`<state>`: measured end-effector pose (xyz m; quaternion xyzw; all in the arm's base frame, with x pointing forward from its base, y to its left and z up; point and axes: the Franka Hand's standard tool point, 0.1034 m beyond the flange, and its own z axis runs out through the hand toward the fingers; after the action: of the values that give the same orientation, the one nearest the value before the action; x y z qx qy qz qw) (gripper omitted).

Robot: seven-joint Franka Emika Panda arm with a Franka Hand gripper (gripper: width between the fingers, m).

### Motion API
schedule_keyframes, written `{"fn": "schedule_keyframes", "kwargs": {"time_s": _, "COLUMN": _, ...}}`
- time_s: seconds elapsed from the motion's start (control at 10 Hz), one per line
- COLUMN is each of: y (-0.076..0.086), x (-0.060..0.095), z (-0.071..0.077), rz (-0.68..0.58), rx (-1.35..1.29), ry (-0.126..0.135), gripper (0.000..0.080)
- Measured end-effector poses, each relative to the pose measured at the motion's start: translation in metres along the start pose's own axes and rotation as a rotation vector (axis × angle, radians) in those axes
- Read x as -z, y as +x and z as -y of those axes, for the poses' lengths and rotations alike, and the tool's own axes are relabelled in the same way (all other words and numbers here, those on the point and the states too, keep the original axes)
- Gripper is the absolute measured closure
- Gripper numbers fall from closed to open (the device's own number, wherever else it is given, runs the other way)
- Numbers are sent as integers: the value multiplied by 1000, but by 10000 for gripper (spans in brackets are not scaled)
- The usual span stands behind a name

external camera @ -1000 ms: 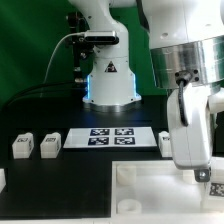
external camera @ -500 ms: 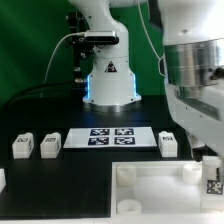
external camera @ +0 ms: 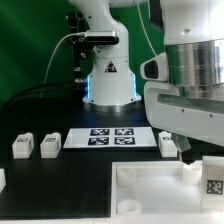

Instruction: Assemble one leg

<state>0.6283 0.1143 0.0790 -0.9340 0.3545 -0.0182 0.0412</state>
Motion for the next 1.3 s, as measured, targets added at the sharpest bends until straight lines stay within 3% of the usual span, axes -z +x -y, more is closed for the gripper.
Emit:
{"fn": "schedule_keyframes", "kwargs": {"time_s": 0.3, "y": 1, "x": -1, "z": 6, "rz": 3, "rx": 347, "ry": -41, "gripper": 151}}
{"fn": "schedule_keyframes", "kwargs": {"time_s": 0.4, "y": 1, "x": -1, "z": 5, "rz": 1, "rx": 312, "ry": -40, "gripper": 204}}
{"fn": "schedule_keyframes", "kwargs": {"time_s": 0.6, "y": 1, "x": -2, "z": 5, "rz": 1, "rx": 286, "ry": -40, "gripper": 481}}
{"fn": "schedule_keyframes", "kwargs": {"time_s": 0.7, "y": 1, "x": -2, "z": 5, "rz": 1, "rx": 236, "ry": -39, "gripper": 481}}
{"fn": "schedule_keyframes", "kwargs": {"time_s": 1.0, "y": 4, "x": -1, "z": 4, "rz": 13, "rx": -159, "ry": -35, "gripper": 508}}
{"fn": "schedule_keyframes", "kwargs": {"time_s": 1.3, "y": 7, "x": 2, "z": 2, "rz": 55, "rx": -771, "ry": -41, "gripper": 508}}
